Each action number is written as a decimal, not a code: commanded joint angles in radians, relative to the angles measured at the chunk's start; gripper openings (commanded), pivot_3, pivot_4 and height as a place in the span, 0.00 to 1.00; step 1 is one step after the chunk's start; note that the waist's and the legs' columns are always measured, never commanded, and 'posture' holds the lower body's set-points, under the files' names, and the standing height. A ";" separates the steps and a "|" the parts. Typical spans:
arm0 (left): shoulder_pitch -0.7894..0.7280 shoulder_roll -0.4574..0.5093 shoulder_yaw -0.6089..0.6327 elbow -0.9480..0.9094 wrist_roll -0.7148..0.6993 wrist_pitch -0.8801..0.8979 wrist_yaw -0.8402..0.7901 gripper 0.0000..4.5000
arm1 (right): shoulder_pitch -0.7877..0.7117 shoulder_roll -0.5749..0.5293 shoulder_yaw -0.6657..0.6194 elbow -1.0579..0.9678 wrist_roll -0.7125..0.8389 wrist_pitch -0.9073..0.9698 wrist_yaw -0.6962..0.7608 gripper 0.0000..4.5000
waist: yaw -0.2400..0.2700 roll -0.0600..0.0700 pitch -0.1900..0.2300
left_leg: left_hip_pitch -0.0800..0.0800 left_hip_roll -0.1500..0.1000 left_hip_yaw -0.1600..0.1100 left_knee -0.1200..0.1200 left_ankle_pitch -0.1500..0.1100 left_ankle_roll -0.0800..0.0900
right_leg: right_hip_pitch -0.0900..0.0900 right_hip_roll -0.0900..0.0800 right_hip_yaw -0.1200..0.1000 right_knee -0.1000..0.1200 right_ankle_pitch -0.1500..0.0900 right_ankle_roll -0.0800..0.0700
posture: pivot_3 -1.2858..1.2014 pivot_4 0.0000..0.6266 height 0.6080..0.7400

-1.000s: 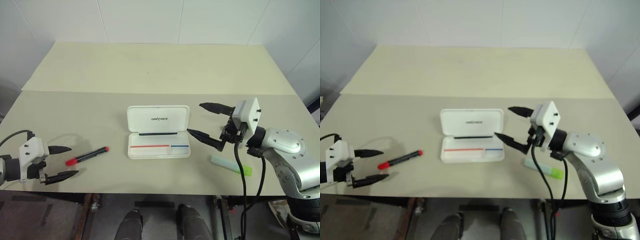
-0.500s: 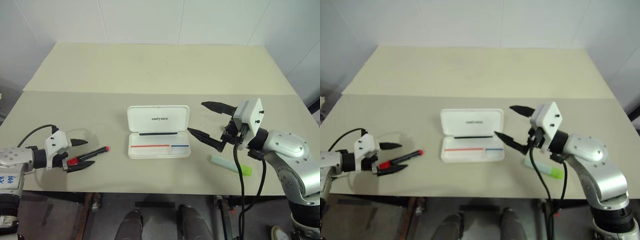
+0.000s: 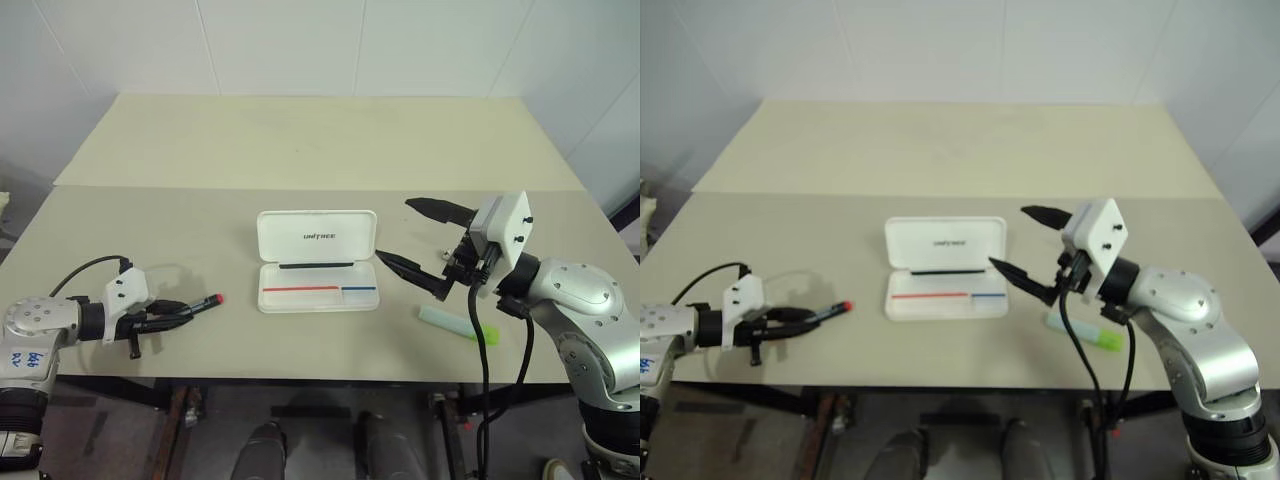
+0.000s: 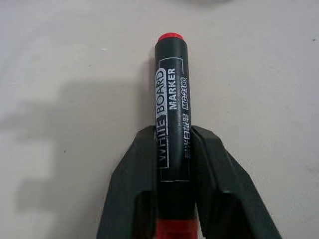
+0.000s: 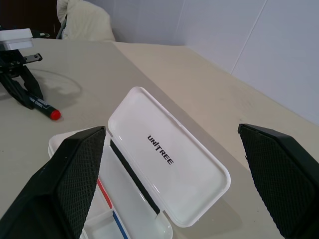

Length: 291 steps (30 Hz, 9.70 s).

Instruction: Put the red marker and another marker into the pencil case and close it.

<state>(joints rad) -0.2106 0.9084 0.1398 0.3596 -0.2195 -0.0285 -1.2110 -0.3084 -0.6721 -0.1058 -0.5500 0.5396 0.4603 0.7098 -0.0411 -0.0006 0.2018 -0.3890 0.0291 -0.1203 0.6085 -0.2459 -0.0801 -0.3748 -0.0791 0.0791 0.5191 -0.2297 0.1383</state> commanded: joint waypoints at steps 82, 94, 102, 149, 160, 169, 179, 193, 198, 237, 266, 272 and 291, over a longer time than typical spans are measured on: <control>-0.386 -0.363 -0.340 -0.257 0.096 0.132 0.144 0.99 | 0.130 -0.041 -0.074 -0.137 0.005 -0.006 -0.059 1.00 | 0.013 -0.023 0.003 | 0.000 0.004 0.025 0.004 0.002 -0.003 | -0.037 -0.001 0.014 0.071 -0.042 0.002 | 0.52 0.24 1.00; -0.338 -0.255 -0.237 -0.517 -0.140 0.352 0.024 0.99 | 0.169 -0.063 -0.116 -0.073 -0.004 -0.016 -0.021 1.00 | 0.012 -0.023 0.003 | 0.000 0.004 0.025 0.004 0.002 -0.003 | -0.037 -0.001 0.014 0.072 -0.042 0.001 | 0.52 0.24 1.00; -0.235 -0.093 -0.117 -0.576 -0.166 0.319 -0.013 0.99 | 0.386 -0.176 -0.220 0.026 -0.034 -0.057 0.137 1.00 | 0.013 -0.024 0.004 | 0.001 0.004 0.025 0.004 0.002 -0.003 | -0.036 -0.001 0.015 0.071 -0.043 0.001 | 0.52 0.24 1.00; -0.179 0.010 -0.011 -0.388 -0.169 0.095 -0.091 1.00 | 0.012 -0.126 0.088 0.164 -0.074 -0.062 0.323 0.25 | -0.011 -0.028 0.007 | 0.004 0.005 0.033 0.005 0.002 -0.003 | -0.037 -0.001 0.021 0.072 -0.041 0.003 | 0.52 0.24 1.00; -0.129 0.041 0.021 -0.380 -0.167 0.067 -0.093 1.00 | -0.266 0.104 0.364 0.377 -0.186 -0.130 0.391 0.25 | -0.013 -0.029 0.007 | 0.002 0.005 0.033 0.004 0.002 -0.004 | -0.039 -0.001 0.021 0.074 -0.041 0.004 | 0.52 0.24 1.00; -0.083 0.050 0.050 -0.415 -0.173 0.074 -0.075 1.00 | -0.337 0.227 0.469 0.565 -0.286 -0.236 0.450 0.25 | -0.014 -0.029 0.007 | 0.002 0.005 0.033 0.004 0.002 -0.004 | -0.039 -0.001 0.021 0.075 -0.035 0.015 | 0.52 0.24 1.00; -0.063 0.044 0.052 -0.444 -0.181 0.091 -0.049 1.00 | -0.379 0.333 0.512 0.662 -0.362 -0.250 0.443 0.25 | -0.017 -0.029 0.007 | 0.002 0.005 0.033 0.004 0.002 -0.004 | -0.040 0.000 0.021 0.076 -0.035 0.015 | 0.52 0.24 1.00; -0.094 0.029 0.032 -0.443 -0.180 0.100 -0.043 1.00 | -0.395 0.377 0.529 0.754 -0.403 -0.294 0.464 0.25 | -0.017 -0.029 0.007 | 0.003 0.005 0.033 0.004 0.002 -0.004 | -0.040 0.000 0.021 0.077 -0.034 0.017 | 0.52 0.24 1.00; -0.095 0.024 0.029 -0.451 -0.181 0.103 -0.038 1.00 | -0.414 0.376 0.526 0.808 -0.415 -0.342 0.487 0.25 | -0.018 -0.029 0.007 | 0.003 0.005 0.033 0.004 0.002 -0.004 | -0.040 0.000 0.021 0.077 -0.034 0.017 | 0.52 0.24 1.00; -0.133 -0.069 -0.042 -0.512 -0.197 0.170 0.006 1.00 | -0.157 -0.044 0.121 0.429 -0.262 -0.138 0.428 0.99 | 0.003 -0.029 0.007 | 0.001 0.005 0.033 0.004 0.001 -0.005 | -0.040 -0.001 0.020 0.074 -0.036 0.016 | 0.52 0.24 1.00; -0.226 -0.133 -0.113 -0.467 -0.173 0.158 0.014 1.00 | -0.237 -0.037 0.048 1.007 -0.377 -0.278 0.204 0.86 | -0.016 -0.029 0.007 | 0.003 0.004 0.037 0.005 0.002 -0.003 | -0.038 -0.001 0.024 0.072 -0.033 0.018 | 0.52 0.24 1.00; -0.222 -0.127 -0.104 -0.471 -0.174 0.158 0.018 1.00 | -0.233 -0.045 0.041 1.066 -0.385 -0.298 0.209 0.38 | -0.015 -0.029 0.007 | 0.003 0.004 0.037 0.005 0.002 -0.003 | -0.038 -0.001 0.024 0.072 -0.033 0.018 | 0.52 0.24 1.00; -0.224 -0.121 -0.105 -0.446 -0.164 0.128 0.010 1.00 | -0.222 -0.012 0.148 0.483 -0.222 -0.094 0.366 0.08 | -0.015 -0.027 0.008 | 0.003 0.004 0.036 0.005 0.002 -0.003 | -0.038 0.000 0.025 0.074 -0.031 0.022 | 0.52 0.24 1.00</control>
<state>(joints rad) -0.4297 0.7789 0.0196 -0.0671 -0.3849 0.1177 -1.1971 -0.5342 -0.6906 0.0261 0.0141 0.2786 0.3388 1.0477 -0.0566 -0.0274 0.2101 -0.3860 0.0333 -0.0840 0.6135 -0.2442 -0.0835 -0.4132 -0.0793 0.1039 0.5924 -0.2609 0.1604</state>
